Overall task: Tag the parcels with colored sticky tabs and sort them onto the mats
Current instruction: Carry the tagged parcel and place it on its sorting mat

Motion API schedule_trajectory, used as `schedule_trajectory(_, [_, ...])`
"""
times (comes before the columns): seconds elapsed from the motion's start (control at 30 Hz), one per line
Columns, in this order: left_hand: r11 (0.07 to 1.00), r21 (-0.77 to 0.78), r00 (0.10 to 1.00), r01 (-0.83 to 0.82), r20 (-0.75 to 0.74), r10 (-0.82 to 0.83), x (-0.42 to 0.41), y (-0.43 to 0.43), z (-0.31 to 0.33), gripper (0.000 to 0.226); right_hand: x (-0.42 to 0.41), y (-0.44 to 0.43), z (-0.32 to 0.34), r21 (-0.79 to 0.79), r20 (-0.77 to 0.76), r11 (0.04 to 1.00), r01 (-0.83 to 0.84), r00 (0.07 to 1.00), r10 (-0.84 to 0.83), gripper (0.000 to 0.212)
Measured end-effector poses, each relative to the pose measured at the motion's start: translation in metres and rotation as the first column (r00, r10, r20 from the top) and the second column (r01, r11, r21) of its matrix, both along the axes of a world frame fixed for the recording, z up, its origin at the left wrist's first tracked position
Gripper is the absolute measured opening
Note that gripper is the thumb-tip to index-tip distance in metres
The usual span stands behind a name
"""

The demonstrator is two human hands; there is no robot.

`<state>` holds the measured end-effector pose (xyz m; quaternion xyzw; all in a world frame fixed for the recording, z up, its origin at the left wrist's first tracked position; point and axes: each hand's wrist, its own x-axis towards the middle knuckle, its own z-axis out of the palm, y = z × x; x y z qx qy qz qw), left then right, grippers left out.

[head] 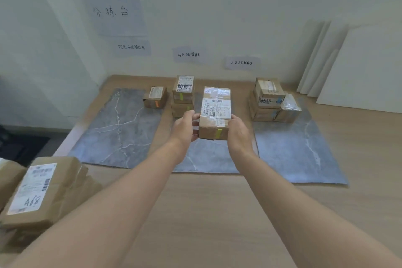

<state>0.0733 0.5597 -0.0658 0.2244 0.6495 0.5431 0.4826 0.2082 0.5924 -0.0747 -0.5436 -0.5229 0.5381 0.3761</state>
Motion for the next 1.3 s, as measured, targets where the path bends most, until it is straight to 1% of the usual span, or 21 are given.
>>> schedule_trajectory(0.07, [1.000, -0.009, 1.000, 0.000, 0.020, 0.000, -0.011, 0.022, -0.010, 0.045, -0.010, 0.022, -0.012, -0.033, 0.014, 0.999, 0.011, 1.000, -0.010, 0.035])
schedule_trajectory(0.17, [0.999, -0.014, 0.997, -0.047, 0.067, 0.048, -0.027, 0.057, -0.028, 0.047, -0.026, 0.057, -0.029, -0.048, 0.022, 0.999, -0.002, 1.000, 0.003, 0.034])
schedule_trajectory(0.3, [0.995, -0.045, 0.988, -0.084, 0.127, 0.089, -0.047, 0.104, -0.070, 0.046, -0.050, 0.110, -0.064, -0.029, 0.046, 0.999, -0.027, 0.999, 0.028, 0.040])
schedule_trajectory(0.47, [0.993, -0.081, 0.977, -0.089, 0.189, 0.103, -0.058, 0.155, -0.125, 0.042, -0.071, 0.170, -0.119, -0.142, 0.056, 0.989, 0.039, 0.998, -0.032, 0.043])
schedule_trajectory(0.67, [0.990, -0.108, 0.980, -0.085, 0.171, 0.103, -0.073, 0.198, -0.186, 0.040, -0.097, 0.224, -0.181, -0.226, 0.034, 0.969, 0.105, 0.994, -0.100, 0.041])
schedule_trajectory(0.8, [0.990, -0.129, 0.985, -0.059, 0.156, 0.079, -0.085, 0.217, -0.219, 0.047, -0.114, 0.243, -0.218, -0.260, 0.014, 0.962, 0.088, 0.996, -0.087, 0.043])
schedule_trajectory(0.87, [0.993, -0.117, 0.988, -0.028, 0.149, 0.046, -0.089, 0.223, -0.231, 0.050, -0.120, 0.251, -0.233, -0.269, 0.014, 0.957, 0.112, 0.994, -0.112, 0.044])
schedule_trajectory(1.0, [0.996, -0.088, 0.985, -0.028, 0.168, 0.043, -0.094, 0.233, -0.243, 0.050, -0.124, 0.265, -0.246, -0.273, 0.018, 0.955, 0.120, 0.993, -0.120, 0.042])
schedule_trajectory(1.1, [0.993, -0.085, 0.978, -0.084, 0.184, 0.099, -0.094, 0.233, -0.242, 0.049, -0.125, 0.266, -0.247, -0.277, 0.014, 0.954, 0.111, 0.994, -0.112, 0.041])
schedule_trajectory(1.2, [0.984, -0.092, 0.975, -0.152, 0.150, 0.165, -0.093, 0.225, -0.234, 0.045, -0.120, 0.262, -0.237, -0.299, 0.013, 0.949, 0.102, 0.995, -0.103, 0.035])
schedule_trajectory(1.3, [0.982, -0.102, 0.977, -0.157, 0.126, 0.170, -0.093, 0.211, -0.215, 0.044, -0.113, 0.249, -0.213, -0.322, 0.016, 0.937, 0.134, 0.991, -0.136, 0.029])
